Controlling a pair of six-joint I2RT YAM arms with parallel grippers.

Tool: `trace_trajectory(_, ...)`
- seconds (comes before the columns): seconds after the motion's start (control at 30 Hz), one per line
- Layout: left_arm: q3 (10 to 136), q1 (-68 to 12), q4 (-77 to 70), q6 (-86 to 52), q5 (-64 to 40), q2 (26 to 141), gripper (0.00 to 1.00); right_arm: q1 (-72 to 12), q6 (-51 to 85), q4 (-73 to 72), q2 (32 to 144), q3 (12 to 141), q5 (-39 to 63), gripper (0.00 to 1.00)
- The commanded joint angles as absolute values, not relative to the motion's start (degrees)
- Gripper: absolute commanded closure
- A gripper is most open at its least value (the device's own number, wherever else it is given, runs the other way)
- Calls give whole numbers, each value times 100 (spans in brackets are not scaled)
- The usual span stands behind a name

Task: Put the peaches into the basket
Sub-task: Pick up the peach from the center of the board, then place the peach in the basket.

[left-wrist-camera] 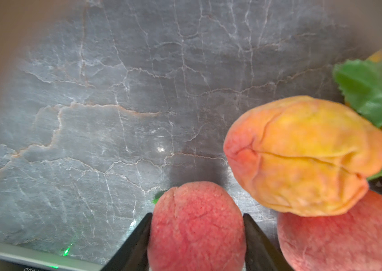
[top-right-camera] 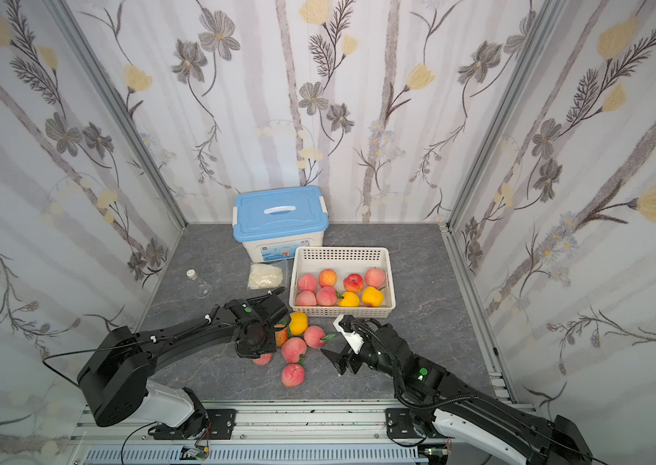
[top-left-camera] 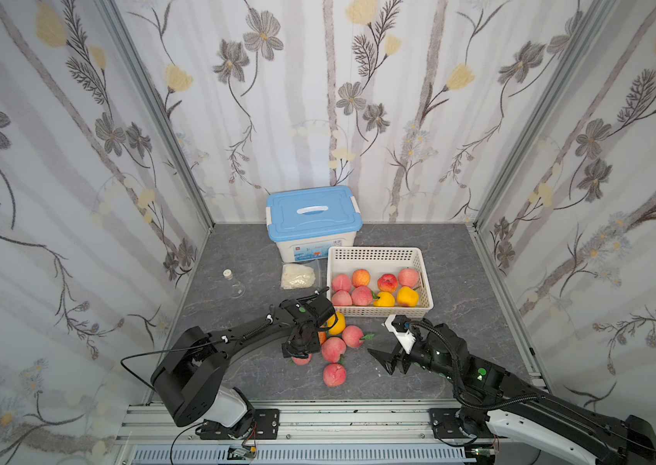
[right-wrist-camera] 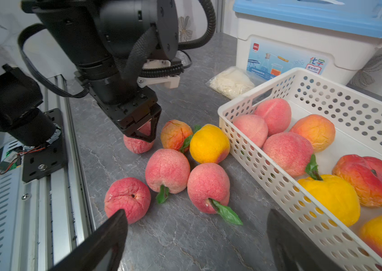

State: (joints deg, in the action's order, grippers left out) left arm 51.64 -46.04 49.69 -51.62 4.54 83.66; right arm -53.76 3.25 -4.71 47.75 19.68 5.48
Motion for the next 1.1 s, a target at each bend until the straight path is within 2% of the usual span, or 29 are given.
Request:
trace_trajectory(0.0,5311,-4645,5184,-5147,639,8201,42,-5432,95,-814,4755,1957,1098,7)
trace_trajectory(0.27,6312,-4695,5870,-4714,990,7777,43,-5534,-22,-785,4913,2021,1206,8)
trace_trajectory(0.43,7068,-4693,5466,-4056,993,7864,43,-5572,-19,-776,4819,1996,963,8)
trace_trajectory(0.73,9621,-4623,5080,-2528,1116,9935,42,-5580,276,-669,4334,1866,-562,8)
trace_trajectory(1.07,12702,-3998,5056,-1740,971,12644,43,-5586,326,-609,3982,1749,-1100,8)
